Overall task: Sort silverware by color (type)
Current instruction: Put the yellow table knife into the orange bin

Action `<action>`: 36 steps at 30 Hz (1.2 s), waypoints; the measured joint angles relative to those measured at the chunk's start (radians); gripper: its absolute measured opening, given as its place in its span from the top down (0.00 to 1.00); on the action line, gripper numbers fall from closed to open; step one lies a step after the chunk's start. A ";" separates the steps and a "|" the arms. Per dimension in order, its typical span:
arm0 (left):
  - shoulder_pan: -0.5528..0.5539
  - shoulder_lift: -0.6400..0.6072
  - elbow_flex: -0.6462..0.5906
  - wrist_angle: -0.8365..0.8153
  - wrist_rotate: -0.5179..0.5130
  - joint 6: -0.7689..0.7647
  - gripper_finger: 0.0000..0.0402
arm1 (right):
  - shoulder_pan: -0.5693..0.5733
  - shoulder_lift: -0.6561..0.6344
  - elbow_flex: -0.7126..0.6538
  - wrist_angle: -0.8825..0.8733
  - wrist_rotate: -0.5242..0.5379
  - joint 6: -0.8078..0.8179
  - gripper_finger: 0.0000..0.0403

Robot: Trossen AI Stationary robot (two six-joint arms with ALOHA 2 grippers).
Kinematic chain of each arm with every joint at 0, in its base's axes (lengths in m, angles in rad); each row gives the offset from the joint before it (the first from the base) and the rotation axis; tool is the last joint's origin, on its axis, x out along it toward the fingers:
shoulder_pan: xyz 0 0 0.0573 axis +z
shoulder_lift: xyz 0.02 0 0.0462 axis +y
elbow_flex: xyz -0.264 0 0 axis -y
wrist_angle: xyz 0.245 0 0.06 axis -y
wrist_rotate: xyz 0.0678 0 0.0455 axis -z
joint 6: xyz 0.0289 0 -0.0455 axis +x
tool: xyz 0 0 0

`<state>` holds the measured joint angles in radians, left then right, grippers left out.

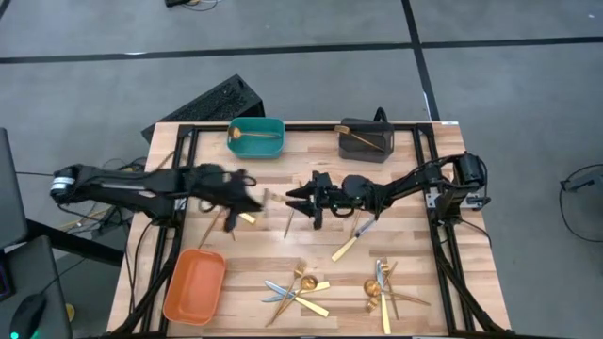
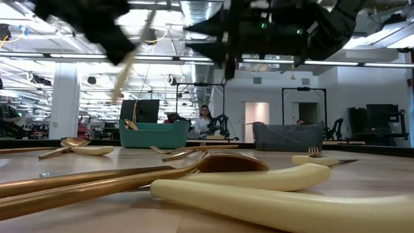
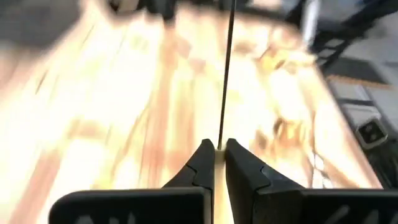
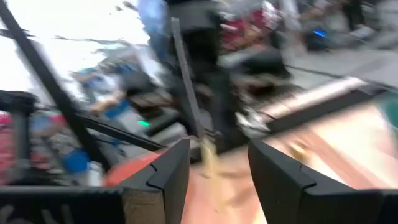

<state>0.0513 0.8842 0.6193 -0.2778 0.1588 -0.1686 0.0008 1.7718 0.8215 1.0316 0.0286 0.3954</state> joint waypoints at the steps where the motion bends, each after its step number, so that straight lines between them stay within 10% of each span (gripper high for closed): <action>1: -0.027 -0.063 0.000 -0.096 -0.046 -0.058 0.99 | -0.005 0.000 0.000 -0.025 0.017 0.000 0.53; 13: -0.560 -0.491 -0.053 -0.562 -0.454 -0.918 1.00 | -0.052 0.000 0.000 -0.096 0.084 -0.013 0.54; 36: -1.382 0.043 -0.090 -0.460 -0.828 -1.815 0.98 | -0.145 0.000 0.000 -0.112 0.078 -0.043 0.54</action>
<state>-1.3302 0.9272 0.5293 -0.7379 -0.6688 -1.9839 -0.1440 1.7714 0.8215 0.9200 0.1062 0.3524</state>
